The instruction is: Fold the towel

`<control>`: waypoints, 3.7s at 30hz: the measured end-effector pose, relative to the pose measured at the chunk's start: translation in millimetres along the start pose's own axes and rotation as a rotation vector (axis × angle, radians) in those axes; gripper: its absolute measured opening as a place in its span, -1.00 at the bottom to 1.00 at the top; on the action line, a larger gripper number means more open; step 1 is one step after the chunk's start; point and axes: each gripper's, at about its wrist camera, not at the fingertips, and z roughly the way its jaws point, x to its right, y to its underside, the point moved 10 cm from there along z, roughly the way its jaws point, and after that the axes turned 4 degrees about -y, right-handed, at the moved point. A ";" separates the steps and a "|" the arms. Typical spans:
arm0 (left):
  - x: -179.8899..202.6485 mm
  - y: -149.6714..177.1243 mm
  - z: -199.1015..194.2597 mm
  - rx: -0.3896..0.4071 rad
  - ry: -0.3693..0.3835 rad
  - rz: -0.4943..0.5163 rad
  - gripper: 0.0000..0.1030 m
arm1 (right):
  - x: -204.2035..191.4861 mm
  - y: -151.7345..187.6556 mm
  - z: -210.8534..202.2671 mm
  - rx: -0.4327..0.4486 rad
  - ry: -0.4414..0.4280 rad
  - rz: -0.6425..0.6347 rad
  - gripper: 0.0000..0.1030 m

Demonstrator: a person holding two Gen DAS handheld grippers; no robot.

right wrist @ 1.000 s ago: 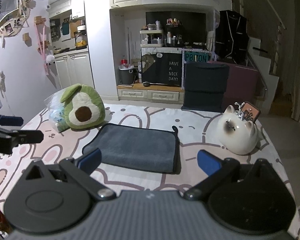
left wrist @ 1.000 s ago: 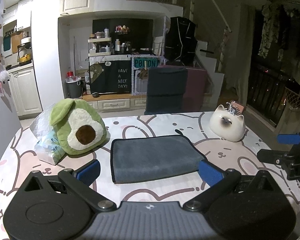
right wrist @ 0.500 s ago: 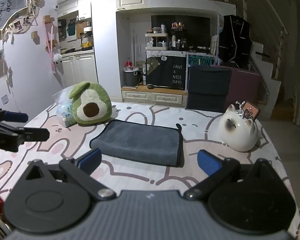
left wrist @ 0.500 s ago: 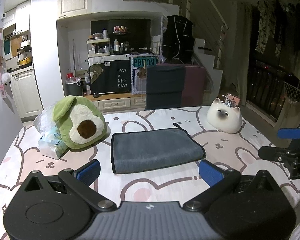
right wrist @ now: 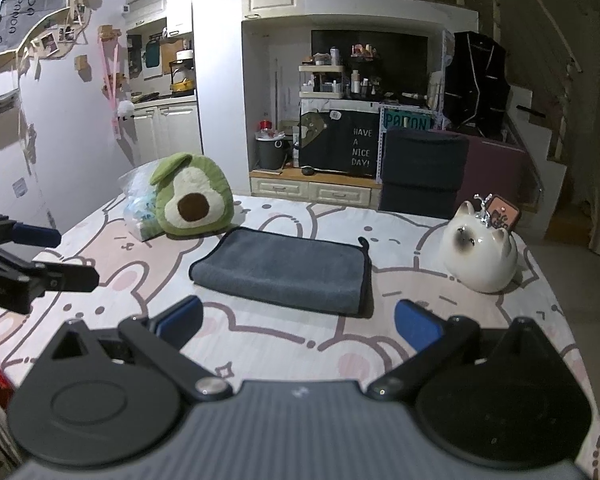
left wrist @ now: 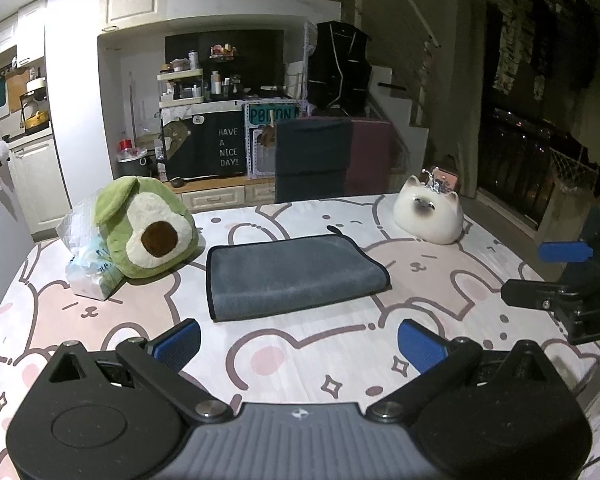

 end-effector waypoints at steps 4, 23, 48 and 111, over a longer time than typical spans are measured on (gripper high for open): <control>4.2 6.8 -4.2 -0.006 0.015 0.014 1.00 | -2.6 4.1 -6.5 0.003 -0.009 -0.003 1.00; 5.5 38.8 -22.8 -0.014 0.031 0.013 1.00 | -11.3 19.3 -19.2 -0.005 -0.034 -0.011 1.00; 8.0 43.0 -27.6 0.002 0.030 0.020 1.00 | -15.5 29.4 -21.1 -0.013 -0.031 -0.054 1.00; 7.4 43.0 -27.3 0.001 0.030 0.018 1.00 | -15.4 29.9 -19.9 -0.007 -0.030 -0.048 1.00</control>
